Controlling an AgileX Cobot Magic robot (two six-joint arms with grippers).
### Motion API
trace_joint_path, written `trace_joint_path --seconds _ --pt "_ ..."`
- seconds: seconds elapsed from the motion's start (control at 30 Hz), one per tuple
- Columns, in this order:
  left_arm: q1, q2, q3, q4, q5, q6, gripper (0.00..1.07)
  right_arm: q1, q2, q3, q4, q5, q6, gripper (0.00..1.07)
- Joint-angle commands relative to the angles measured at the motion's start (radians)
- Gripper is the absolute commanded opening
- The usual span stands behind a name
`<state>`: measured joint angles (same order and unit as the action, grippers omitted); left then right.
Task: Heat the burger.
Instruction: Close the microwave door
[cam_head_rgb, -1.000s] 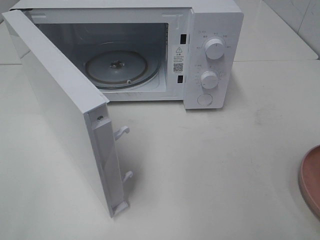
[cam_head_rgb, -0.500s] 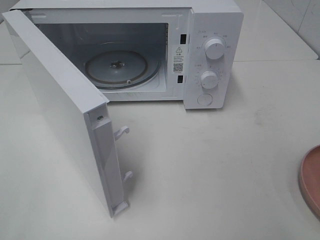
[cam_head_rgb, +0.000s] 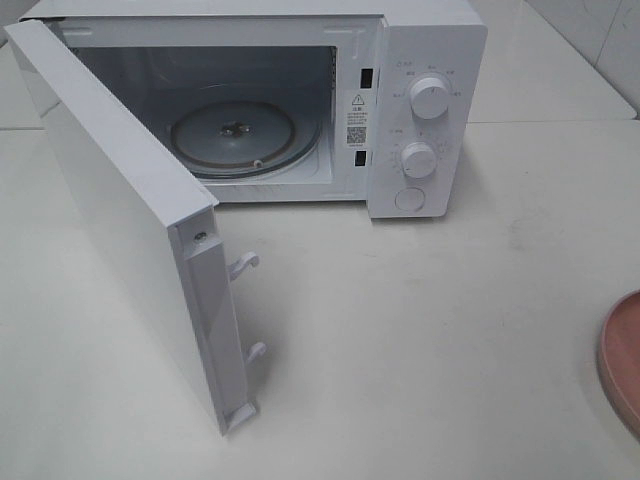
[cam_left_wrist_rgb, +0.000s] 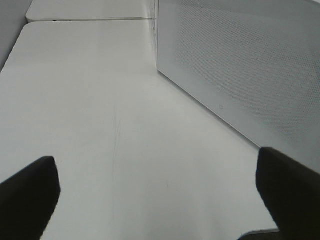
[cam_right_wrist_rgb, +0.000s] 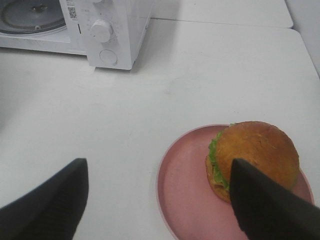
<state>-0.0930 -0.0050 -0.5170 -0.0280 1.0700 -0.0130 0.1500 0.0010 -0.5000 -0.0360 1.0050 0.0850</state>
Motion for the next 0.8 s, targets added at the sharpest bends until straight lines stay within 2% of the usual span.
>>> trace_joint_path --seconds 0.03,0.8 --pt "0.002 -0.006 0.000 -0.004 0.001 0.003 1.00 -0.033 -0.035 0.002 0.004 -0.007 -0.009 0.76" --pt "0.002 -0.006 0.000 -0.004 0.001 0.003 1.00 -0.032 -0.035 0.002 0.004 -0.007 -0.008 0.76"
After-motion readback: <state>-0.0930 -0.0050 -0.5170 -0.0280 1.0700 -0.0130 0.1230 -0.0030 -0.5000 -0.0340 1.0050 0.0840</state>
